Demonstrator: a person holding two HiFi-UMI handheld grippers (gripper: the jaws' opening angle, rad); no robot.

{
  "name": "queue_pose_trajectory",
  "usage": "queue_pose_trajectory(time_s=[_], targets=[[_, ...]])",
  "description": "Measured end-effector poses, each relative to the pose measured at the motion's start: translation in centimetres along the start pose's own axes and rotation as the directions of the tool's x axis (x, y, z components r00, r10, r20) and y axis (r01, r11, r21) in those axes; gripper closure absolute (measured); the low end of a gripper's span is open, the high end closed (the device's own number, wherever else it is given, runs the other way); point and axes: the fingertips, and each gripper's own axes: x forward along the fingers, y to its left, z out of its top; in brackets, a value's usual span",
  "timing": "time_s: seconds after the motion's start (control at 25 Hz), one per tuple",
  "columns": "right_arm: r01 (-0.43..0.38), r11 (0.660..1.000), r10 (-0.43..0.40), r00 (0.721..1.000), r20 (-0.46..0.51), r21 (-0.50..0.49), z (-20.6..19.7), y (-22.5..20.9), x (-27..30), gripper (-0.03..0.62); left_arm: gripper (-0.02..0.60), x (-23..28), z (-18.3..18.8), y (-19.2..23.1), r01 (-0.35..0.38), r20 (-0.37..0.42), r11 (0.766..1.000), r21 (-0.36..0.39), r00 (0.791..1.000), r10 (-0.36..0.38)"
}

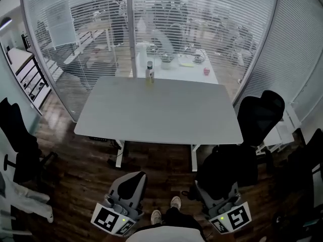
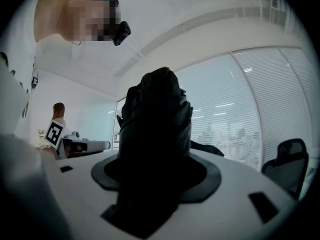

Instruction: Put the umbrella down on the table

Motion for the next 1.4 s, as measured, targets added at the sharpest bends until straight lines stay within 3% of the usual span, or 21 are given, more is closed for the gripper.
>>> queue_pose_trajectory(time_s=[0.4,0.68,1.08,1.4], targets=[[0.006,1.000,-0.006,1.000,0.005,-0.009,-0.8,-3.2,3.4,0.324,0.569,4.4,-0.8,2.0,0.023,-0.001,1.000,0.003,1.000,-0.023],[0.000,1.000,0.000,1.000,0.005,-0.003,-1.6,-9.5,7.0,0.324,0.569,11.7,-2.0,3.5,0.021,-0.016,1.000,0.004,1.000,-0.021],[0.001,1.000,-0.001,1.000,0.015,0.025,-2.4,-21.9,10.7,0.324,0.569,24.4,-3.3,2.9,0.012,-0.017,0.999,0.034,1.000,-0.011],[-0.011,0.999,0.011,1.000,-0.009,0.035,-3.5,-27.7,13.5,0.324,0.569,29.6,-5.0,4.3,-0.031,-0.033,0.999,0.016,0.999,0.032]])
